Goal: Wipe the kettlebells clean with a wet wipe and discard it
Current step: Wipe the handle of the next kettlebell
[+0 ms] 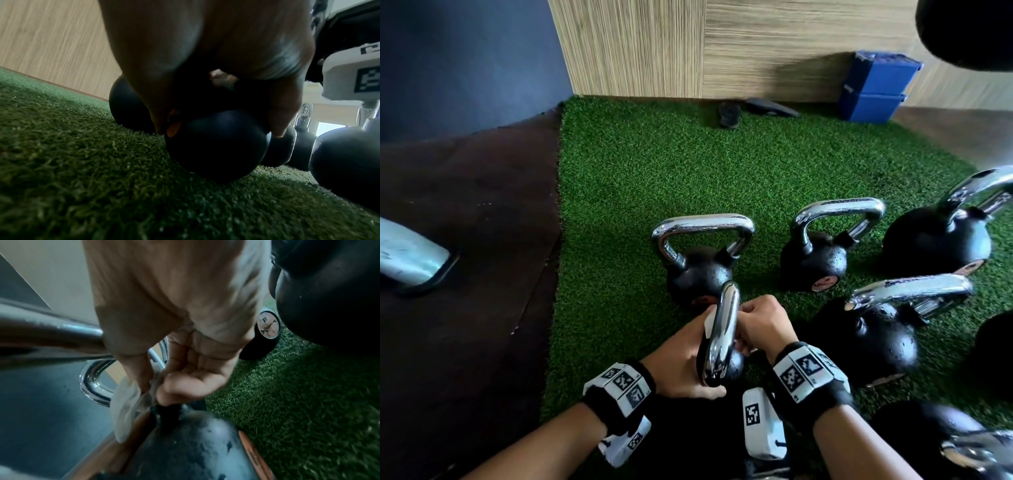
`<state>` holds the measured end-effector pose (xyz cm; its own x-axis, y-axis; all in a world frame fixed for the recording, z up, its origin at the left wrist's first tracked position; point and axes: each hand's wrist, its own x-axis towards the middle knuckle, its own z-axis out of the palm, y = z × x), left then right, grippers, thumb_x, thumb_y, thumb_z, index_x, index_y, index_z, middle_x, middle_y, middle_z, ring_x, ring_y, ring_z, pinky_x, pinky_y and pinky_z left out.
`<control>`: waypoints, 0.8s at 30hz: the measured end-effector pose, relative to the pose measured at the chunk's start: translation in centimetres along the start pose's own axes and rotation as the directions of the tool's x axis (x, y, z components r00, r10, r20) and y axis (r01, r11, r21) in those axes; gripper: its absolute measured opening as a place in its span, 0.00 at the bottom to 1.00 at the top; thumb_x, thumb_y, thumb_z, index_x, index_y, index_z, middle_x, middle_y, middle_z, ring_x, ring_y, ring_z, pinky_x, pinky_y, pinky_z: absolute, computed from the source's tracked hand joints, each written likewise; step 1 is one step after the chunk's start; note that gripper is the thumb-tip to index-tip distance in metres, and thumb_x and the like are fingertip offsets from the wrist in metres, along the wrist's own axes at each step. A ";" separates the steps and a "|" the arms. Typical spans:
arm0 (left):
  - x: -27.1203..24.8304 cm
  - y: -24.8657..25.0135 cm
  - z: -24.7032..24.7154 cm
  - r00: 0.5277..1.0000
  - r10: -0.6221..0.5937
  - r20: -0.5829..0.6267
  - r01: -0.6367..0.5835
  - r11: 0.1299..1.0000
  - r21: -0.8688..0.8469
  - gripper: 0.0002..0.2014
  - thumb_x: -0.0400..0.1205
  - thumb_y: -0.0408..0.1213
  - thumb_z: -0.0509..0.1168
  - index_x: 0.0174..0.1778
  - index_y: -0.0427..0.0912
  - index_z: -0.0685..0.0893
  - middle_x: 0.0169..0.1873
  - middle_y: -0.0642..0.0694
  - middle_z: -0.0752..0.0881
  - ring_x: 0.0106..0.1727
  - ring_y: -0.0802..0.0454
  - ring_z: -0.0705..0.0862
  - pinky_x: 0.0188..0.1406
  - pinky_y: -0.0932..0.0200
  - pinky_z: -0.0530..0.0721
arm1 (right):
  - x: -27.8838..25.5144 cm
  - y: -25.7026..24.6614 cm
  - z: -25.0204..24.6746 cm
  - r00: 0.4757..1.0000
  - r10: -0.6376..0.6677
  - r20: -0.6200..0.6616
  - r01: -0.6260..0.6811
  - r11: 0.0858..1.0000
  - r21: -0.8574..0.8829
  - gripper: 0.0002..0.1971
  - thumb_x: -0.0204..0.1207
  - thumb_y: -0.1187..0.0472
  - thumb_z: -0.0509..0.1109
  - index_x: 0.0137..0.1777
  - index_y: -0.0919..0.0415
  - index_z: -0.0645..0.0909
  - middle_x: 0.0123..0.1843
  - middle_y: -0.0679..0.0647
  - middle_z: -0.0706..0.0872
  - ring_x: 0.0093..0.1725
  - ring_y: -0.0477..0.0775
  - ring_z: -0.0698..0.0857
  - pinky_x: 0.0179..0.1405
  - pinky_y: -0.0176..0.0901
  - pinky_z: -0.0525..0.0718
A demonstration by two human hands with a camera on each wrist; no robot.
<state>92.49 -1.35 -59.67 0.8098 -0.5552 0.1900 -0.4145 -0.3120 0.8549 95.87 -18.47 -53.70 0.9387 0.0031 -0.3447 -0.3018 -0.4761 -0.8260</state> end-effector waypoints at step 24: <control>-3.1 8.1 -5.7 0.969 -0.092 -0.228 0.178 0.900 0.397 0.31 0.63 0.51 0.81 0.65 0.66 0.86 0.43 0.64 0.84 0.46 0.64 0.86 0.49 0.67 0.84 | -4.6 -4.7 -7.0 0.887 -0.395 0.241 0.443 0.574 -0.689 0.11 0.66 0.58 0.71 0.48 0.55 0.88 0.39 0.51 0.89 0.41 0.52 0.89 0.42 0.41 0.89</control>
<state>88.95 2.22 -50.59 0.9175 -0.3339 0.2160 -0.3937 -0.6861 0.6118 94.11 -22.46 -45.11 0.9113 0.4025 -0.0865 0.3573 -0.8777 -0.3193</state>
